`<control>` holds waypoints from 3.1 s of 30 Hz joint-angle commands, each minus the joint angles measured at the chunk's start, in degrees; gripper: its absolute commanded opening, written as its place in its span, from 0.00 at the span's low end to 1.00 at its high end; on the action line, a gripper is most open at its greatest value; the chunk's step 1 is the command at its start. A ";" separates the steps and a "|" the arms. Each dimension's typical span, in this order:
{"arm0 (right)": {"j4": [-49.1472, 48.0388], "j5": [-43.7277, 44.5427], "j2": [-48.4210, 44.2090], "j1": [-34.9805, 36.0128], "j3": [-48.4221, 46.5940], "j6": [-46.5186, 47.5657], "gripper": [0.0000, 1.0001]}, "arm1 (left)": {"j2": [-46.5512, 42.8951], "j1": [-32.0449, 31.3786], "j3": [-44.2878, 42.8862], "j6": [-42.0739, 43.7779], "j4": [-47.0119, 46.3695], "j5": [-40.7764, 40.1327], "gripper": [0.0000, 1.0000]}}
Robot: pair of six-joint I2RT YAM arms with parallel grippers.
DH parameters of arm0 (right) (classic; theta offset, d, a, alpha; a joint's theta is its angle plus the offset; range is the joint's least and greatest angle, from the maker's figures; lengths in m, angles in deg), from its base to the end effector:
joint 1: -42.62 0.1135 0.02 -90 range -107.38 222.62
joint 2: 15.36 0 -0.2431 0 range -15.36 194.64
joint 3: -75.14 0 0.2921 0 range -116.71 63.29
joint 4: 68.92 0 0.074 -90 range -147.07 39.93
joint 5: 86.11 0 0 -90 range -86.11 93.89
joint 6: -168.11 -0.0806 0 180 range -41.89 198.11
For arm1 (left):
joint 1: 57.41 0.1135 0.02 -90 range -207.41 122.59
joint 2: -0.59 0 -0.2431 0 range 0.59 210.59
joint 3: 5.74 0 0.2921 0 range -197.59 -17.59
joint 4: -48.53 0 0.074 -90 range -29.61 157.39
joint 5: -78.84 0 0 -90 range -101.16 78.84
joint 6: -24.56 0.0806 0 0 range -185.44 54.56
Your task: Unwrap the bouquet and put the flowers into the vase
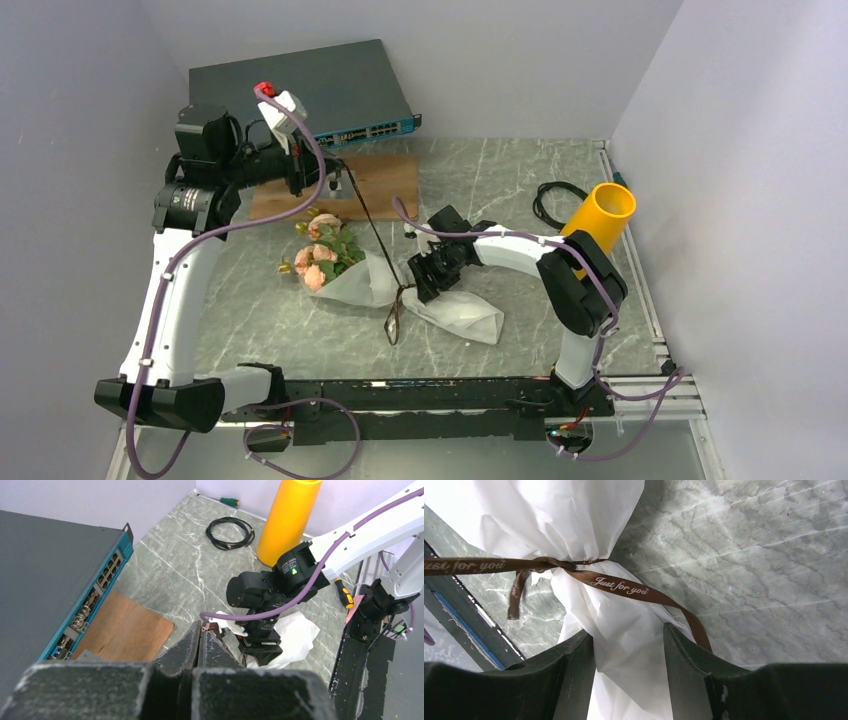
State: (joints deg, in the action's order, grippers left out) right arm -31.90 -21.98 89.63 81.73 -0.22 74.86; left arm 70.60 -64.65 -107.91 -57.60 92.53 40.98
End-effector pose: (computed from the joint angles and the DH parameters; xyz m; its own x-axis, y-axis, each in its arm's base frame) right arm 0.2842 0.2764 0.0694 -0.7510 -0.5448 -0.3730 -0.6603 0.6210 0.4224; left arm 0.2946 -0.1016 0.4721 -0.0865 0.0954 -0.9917 0.8638 0.5032 -0.0270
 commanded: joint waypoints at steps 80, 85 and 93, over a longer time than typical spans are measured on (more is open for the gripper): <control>4.68 -15.50 -16.40 -8.85 -7.19 22.98 0.00 | 2.95 -18.61 35.68 55.70 13.72 -11.87 0.59; 5.11 -16.62 -19.56 -15.72 -12.42 18.03 0.00 | 5.96 -19.47 37.41 55.39 11.65 -15.04 0.58; 2.15 -4.73 -23.97 -23.03 -11.35 14.52 0.00 | 7.47 -19.44 40.38 56.25 12.86 -18.68 0.49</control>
State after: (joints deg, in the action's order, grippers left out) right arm -27.29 -34.81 67.99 59.94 -11.78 91.39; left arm 78.43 -84.00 -68.59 -1.87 105.40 23.24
